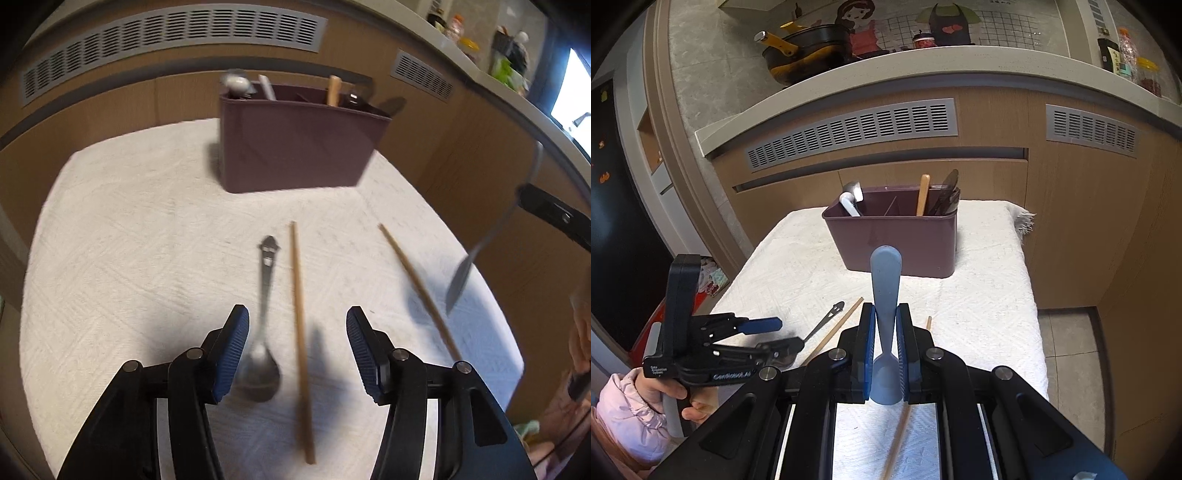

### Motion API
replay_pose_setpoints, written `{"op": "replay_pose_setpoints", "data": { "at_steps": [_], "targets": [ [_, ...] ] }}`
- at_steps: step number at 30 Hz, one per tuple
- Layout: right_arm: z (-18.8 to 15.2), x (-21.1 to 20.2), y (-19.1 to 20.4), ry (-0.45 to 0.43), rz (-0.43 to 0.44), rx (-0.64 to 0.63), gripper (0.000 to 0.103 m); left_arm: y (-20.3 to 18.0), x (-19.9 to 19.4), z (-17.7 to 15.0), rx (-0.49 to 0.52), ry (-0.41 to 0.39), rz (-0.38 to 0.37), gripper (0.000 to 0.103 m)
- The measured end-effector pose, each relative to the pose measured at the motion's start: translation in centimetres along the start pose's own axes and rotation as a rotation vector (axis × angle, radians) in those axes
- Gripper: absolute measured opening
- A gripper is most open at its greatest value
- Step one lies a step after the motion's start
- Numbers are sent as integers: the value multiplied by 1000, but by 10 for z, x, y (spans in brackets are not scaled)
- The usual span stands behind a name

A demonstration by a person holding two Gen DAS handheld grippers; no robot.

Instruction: Organize utensils

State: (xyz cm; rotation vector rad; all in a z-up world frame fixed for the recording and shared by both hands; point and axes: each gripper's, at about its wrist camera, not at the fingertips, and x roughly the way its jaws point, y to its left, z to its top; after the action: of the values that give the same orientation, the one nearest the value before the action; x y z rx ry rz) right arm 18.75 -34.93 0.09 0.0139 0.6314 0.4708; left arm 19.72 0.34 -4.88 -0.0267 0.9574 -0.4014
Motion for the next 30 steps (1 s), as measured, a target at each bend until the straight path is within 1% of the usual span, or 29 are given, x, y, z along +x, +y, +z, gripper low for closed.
{"op": "replay_pose_setpoints", "data": {
  "at_steps": [3, 5, 6, 7, 8, 9, 13, 15, 17, 19, 21, 23, 27, 28, 30],
  "targets": [
    [-3, -2, -4, 1, -5, 4, 10, -11, 10, -1, 34, 66, -20, 56],
    [-5, -2, -6, 4, -8, 8, 10, -18, 15, -3, 75, 80, 5, 56],
    [-6, -3, -7, 5, -8, 9, 10, -20, 17, -5, 94, 87, 23, 59],
    [-8, -4, -8, 7, -10, 8, 10, -22, 21, -7, 112, 107, 46, 63],
    [-8, -4, -7, 8, -12, 6, 10, -22, 24, -8, 118, 122, 62, 77],
    [-9, -4, -8, 6, -16, 4, 10, -21, 24, -11, 118, 125, 71, 84],
    [-11, -3, -8, 7, -8, 8, 10, -14, 17, -17, 112, 88, 43, 89],
    [-11, -2, -8, 12, -8, 8, 10, -6, 8, -20, 85, 58, 48, 90],
    [-11, -2, -8, 15, -9, 6, 10, 5, 2, -25, 38, 25, 27, 90],
    [-12, -2, -8, 15, -4, 7, 10, 17, -1, -30, -9, 37, 26, 84],
    [-11, -1, -7, 15, -3, 6, 10, 24, -1, -35, -19, 51, 56, 51],
    [-11, 2, -6, 20, 1, 5, 10, 26, 0, -37, -13, 52, 85, 42],
    [-12, 4, -2, 28, 9, -6, 10, 20, 2, -38, 26, 44, 75, 41],
    [-12, 4, -1, 29, 9, -11, 10, 17, 4, -39, 38, 48, 80, 41],
    [-12, 4, 0, 27, 8, -14, 10, 13, 5, -41, 55, 28, 111, 41]
  ]
}}
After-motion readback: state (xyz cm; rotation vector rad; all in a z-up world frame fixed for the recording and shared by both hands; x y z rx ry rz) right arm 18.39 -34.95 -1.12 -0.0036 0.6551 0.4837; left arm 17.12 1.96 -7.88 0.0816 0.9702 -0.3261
